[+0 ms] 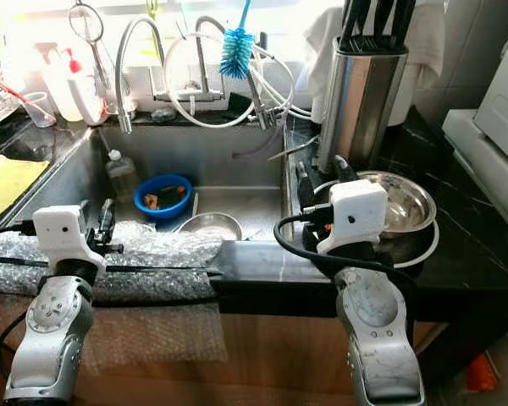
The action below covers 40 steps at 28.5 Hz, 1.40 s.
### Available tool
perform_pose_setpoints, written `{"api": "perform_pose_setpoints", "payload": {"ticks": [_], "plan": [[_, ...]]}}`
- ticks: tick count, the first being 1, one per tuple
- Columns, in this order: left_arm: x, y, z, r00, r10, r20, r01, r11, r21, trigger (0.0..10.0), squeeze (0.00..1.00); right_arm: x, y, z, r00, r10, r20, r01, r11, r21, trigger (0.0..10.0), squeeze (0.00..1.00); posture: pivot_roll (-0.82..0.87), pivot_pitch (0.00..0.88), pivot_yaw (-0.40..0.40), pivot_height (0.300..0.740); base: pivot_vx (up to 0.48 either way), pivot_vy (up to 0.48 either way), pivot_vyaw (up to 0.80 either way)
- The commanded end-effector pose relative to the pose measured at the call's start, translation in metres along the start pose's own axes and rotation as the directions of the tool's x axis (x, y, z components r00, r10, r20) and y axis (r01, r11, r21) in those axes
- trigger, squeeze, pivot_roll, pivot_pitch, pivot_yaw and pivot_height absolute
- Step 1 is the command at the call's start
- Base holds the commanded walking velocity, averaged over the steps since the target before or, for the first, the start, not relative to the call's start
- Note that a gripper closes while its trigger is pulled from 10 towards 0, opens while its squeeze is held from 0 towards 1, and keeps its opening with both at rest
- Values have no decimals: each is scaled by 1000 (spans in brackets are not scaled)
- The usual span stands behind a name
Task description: Kitchen organization
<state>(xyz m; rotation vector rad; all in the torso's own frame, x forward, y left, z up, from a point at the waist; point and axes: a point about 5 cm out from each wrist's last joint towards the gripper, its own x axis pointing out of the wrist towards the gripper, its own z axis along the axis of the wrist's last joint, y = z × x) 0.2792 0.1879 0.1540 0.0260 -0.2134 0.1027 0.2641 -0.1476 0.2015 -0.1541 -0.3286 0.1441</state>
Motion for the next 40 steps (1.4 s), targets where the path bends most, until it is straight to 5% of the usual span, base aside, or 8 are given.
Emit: {"api": "perform_pose_setpoints", "payload": {"ticks": [1,26,40], "plan": [[2,-1,1,1000,-7,4,6,1000,17,10000,0,2,2,1,1000,10,3,-10,1000,8,10000,0,-111,0,58,740,292,0,0],[3,-2,2,1000,-8,9,7,1000,12,10000,0,4,3,2,1000,5,8,-5,1000,17,10000,0,-109,0,59,740,302,0,0],[5,-4,2,1000,-27,13,27,1000,1,10000,0,3,1,5,1000,-20,9,20,1000,8,10000,0,-126,0,76,740,0,0,0]]}}
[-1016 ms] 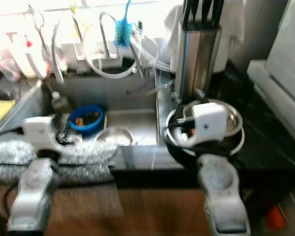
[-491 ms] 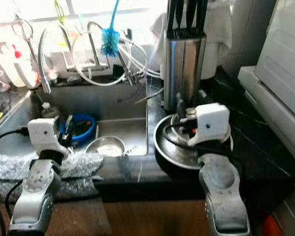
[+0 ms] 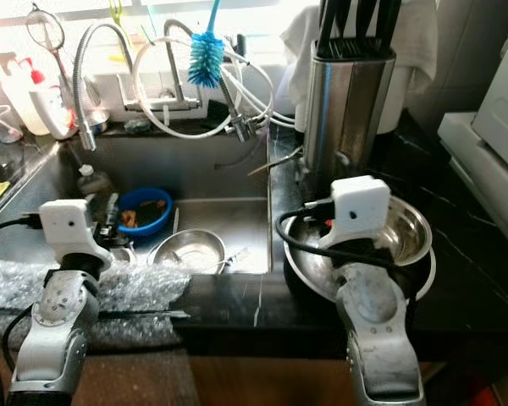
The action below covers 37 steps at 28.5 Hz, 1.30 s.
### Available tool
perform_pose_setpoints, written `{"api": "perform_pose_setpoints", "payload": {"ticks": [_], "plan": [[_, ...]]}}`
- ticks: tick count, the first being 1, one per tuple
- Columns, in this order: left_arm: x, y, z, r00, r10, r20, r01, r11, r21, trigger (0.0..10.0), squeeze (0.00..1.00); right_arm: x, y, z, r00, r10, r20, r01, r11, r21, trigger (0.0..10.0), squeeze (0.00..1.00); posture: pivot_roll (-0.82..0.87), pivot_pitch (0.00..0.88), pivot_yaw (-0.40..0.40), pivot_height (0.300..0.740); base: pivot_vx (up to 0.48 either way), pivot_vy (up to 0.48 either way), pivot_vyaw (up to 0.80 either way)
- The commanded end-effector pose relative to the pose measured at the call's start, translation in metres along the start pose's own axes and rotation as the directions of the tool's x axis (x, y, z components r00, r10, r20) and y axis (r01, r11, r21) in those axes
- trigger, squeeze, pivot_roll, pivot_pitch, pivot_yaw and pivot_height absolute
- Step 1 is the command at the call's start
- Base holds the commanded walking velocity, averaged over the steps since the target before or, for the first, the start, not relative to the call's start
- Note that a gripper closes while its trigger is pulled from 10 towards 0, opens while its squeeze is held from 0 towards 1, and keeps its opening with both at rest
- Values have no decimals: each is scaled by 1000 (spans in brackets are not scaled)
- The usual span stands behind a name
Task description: Kitchen organization
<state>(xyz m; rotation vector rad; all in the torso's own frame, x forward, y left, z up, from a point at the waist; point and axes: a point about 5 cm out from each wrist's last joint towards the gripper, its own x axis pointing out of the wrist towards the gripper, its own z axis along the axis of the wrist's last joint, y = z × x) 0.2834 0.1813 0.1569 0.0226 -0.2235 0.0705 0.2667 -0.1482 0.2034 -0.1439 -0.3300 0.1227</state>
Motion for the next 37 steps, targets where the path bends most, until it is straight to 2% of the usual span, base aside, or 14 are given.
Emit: {"api": "perform_pose_setpoints", "payload": {"ticks": [1,6,10,12,16,18,19,20,23,27,31,37], "plan": [[1,3,0,1000,2,1,-2,1000,7,10000,0,0,2,4,1000,1,-4,-1,1000,-11,10000,0,-127,0,76,740,0,0,0],[2,2,-1,1000,-10,-2,10,1000,5,10000,0,1,-2,10,1000,-4,-24,4,1000,-18,10000,0,-135,0,82,740,0,0,0],[3,1,-1,1000,-22,-7,22,1000,5,10000,0,6,-8,14,997,-14,-71,9,997,-71,10000,0,-140,0,85,740,0,0,0],[4,-1,-1,999,-34,-9,34,999,1,10000,0,10,-11,15,992,-7,-127,-5,996,-93,10000,0,-142,0,87,740,0,0,0],[4,-2,-2,999,-39,-10,39,999,-1,10000,0,11,-11,14,987,16,-161,-32,995,-96,10000,0,-143,0,88,740,0,0,0],[5,-3,-1,999,-40,-11,40,999,-14,10000,0,10,-11,12,972,75,-223,-101,989,-109,10000,0,-140,0,86,740,0,0,0],[5,-3,-1,999,-40,-11,40,999,-14,10000,0,10,-11,12,972,75,-223,-101,989,-109,10000,0,-140,0,86,740,0,0,0],[6,-4,-1,999,-44,-13,44,999,-20,10000,0,6,-8,9,942,170,-288,-212,970,-122,10000,0,-142,0,85,740,0,0,0],[5,-4,-2,999,-50,-16,49,999,-19,10000,0,3,-6,8,919,218,-330,-274,952,-134,10000,0,-142,0,82,740,0,0,0],[4,-5,-3,999,-51,-19,51,998,-21,10000,0,1,-8,4,911,202,-360,-262,956,-128,10000,0,-139,0,80,740,0,0,0],[4,-7,-4,998,-59,-24,58,998,-31,10000,0,-2,-8,-3,877,185,-443,-255,961,-103,10000,0,-134,0,79,740,0,0,0],[4,-7,-4,997,-66,-31,65,997,-33,10000,0,-3,-12,-6,861,144,-489,-223,969,-108,10000,0,-134,0,81,740,0,0,0]]}}
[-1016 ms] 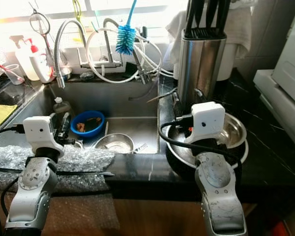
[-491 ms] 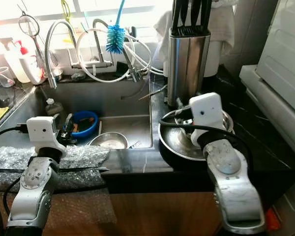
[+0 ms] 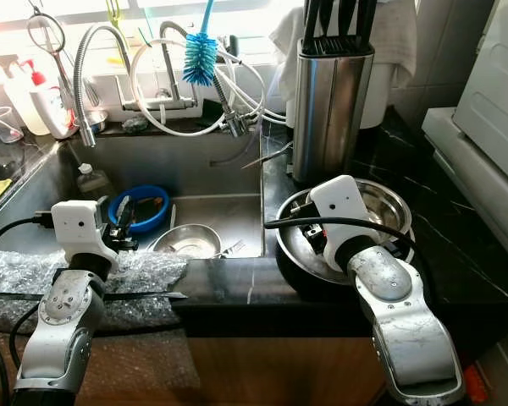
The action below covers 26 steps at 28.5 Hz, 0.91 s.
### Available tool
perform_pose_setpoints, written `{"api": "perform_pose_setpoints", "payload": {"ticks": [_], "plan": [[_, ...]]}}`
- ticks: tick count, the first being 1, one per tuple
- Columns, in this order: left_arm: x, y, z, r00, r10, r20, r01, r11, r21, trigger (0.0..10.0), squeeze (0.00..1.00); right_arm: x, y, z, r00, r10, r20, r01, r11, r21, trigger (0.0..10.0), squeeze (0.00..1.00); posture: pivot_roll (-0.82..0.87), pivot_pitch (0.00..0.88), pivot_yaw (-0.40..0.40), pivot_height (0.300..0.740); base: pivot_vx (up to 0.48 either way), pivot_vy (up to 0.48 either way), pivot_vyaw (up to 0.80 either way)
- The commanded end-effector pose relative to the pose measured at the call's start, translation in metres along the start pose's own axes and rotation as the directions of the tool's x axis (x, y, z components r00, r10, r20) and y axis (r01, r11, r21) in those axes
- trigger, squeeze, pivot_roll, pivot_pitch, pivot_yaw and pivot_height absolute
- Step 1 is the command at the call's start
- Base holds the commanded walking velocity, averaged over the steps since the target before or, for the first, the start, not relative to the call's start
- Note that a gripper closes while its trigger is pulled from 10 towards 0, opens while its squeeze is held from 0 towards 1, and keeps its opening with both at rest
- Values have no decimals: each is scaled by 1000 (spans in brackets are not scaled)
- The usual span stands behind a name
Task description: Kitchen organization
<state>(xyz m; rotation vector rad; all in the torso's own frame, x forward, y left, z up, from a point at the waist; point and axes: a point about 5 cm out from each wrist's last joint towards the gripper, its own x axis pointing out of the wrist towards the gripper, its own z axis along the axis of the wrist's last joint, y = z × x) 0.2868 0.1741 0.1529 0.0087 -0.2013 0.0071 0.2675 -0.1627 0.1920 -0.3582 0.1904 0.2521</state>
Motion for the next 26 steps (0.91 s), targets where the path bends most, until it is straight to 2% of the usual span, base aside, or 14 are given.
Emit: {"api": "perform_pose_setpoints", "payload": {"ticks": [1,9,13,15,21,23,26], "plan": [[2,0,0,1000,-8,-13,8,1000,-12,10000,0,-2,-1,6,1000,-6,1,6,1000,-4,10000,0,-138,0,85,740,0,0,0],[3,0,0,1000,-15,-16,15,1000,-14,10000,0,-3,3,3,999,17,-37,-17,1000,-10,10000,0,-138,0,85,740,0,0,0],[3,0,0,1000,-14,-13,14,1000,-17,10000,0,-1,-8,13,997,-71,8,71,997,16,10000,0,-139,0,88,740,0,0,0],[3,0,0,1000,-14,-13,14,1000,-16,10000,0,-1,-8,15,997,-76,12,76,997,22,10000,0,-139,0,88,740,0,0,0],[5,1,2,1000,-15,-9,15,1000,-10,10000,0,1,12,30,994,60,90,-75,981,179,10000,0,-136,0,90,740,0,0,0],[5,1,2,1000,-15,-8,15,1000,-10,10000,0,1,13,32,994,55,98,-73,980,186,10000,0,-134,0,89,740,0,0,0],[6,2,4,1000,-11,-3,11,1000,-9,10000,0,1,5,39,991,-10,137,-17,982,189,10000,0,-133,0,90,740,0,0,0]]}}
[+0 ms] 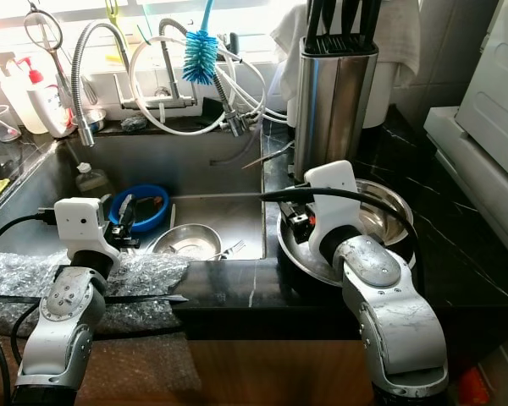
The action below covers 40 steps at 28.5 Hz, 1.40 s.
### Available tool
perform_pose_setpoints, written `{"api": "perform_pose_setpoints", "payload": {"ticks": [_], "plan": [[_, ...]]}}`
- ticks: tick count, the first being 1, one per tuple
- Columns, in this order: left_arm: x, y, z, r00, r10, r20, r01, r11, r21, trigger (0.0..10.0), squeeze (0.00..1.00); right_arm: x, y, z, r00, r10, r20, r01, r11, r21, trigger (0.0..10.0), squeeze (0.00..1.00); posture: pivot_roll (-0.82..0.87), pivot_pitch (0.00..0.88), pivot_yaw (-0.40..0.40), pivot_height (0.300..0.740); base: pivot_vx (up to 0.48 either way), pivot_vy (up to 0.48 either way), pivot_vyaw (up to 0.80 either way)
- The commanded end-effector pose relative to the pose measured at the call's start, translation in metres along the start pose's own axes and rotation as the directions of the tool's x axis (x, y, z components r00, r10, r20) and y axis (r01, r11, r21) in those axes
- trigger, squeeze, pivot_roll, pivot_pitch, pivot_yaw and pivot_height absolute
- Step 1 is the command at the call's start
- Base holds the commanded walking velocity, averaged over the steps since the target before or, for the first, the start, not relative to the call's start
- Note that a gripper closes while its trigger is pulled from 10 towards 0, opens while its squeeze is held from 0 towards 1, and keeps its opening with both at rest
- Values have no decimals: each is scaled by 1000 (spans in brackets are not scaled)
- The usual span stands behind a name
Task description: Kitchen organization
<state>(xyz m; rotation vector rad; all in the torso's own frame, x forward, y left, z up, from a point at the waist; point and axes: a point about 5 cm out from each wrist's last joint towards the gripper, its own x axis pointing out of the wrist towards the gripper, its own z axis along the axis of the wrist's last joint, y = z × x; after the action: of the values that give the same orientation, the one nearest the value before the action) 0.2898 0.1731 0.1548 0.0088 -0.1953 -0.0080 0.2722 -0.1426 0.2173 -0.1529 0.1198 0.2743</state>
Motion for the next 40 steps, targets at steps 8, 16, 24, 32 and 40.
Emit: {"api": "perform_pose_setpoints", "payload": {"ticks": [8,16,24,32,40], "plan": [[4,0,1,1000,-8,-2,8,1000,-13,10000,0,-9,-37,15,984,-178,26,180,964,-196,10000,0,-147,0,93,740,0,0,0],[2,-3,-2,999,-27,-16,27,999,-17,10000,0,-13,-51,1,966,-228,-118,189,943,-275,10000,0,-148,0,87,740,0,0,0],[1,-4,-4,999,-36,-23,35,999,-18,10000,0,-15,-55,-15,941,-247,-230,183,946,-266,10000,0,-147,0,82,740,0,0,0],[2,-3,-3,999,-33,-24,32,999,-16,10000,0,-13,-42,-14,959,-146,-242,106,979,-173,10000,0,-145,0,81,740,0,0,0],[2,-4,-3,999,-31,-28,30,999,-18,10000,0,-9,-33,-4,976,-68,-205,56,997,-61,10000,0,-143,0,81,740,0,0,0]]}}
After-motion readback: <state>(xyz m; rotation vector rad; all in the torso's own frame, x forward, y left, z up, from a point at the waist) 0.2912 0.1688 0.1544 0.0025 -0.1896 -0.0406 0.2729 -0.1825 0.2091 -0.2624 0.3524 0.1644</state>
